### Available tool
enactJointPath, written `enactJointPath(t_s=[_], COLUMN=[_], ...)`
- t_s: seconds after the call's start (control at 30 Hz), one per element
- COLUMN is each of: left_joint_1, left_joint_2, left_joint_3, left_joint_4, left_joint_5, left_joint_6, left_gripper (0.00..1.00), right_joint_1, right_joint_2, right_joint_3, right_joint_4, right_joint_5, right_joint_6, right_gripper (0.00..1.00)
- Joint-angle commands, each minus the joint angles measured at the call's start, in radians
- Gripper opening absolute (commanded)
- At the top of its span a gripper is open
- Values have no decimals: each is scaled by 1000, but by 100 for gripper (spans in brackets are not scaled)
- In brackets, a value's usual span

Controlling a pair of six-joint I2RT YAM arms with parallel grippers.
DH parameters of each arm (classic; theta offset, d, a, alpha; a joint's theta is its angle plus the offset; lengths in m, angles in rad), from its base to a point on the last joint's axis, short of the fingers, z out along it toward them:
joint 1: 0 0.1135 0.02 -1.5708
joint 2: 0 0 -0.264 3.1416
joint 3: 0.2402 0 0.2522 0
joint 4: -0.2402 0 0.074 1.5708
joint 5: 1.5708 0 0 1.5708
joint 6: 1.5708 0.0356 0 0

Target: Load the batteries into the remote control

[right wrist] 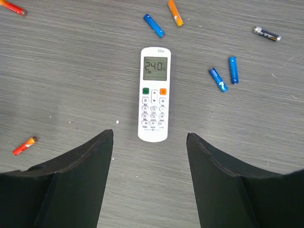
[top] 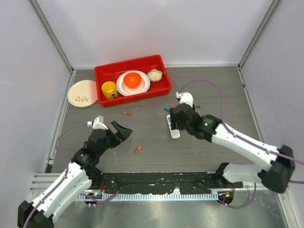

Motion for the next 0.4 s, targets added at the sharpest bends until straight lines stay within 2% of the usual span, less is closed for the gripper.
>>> enactJointPath(t_s=[0.0,0.03,0.13,0.27,0.33,0.37], left_joint_1=[-3,-3,-3,-3,-3,-4], left_joint_2=[174,205,303,339,349,352], left_joint_3=[154,179,265,311,320,325], left_joint_4=[-106,-126,-192,-221,-216,-204], left_joint_5=[-79,-91,-117,-116,-89,-70], left_joint_6=[67,76,118,159,181,191], left_gripper=[100,100,100,99,100,100], right_joint_1=[3,3,6,9,8,8], right_joint_2=[-201,-240,-375,-471,-504,-517], right_joint_3=[-255,-358,-515,-598,-613,-616], right_joint_4=[177,272,464,627,655,656], right_joint_5=[3,-6,-14,-3,-11,-3], right_joint_6=[34,43,83,91,92,104], right_gripper=[69,69,70,72,77,85])
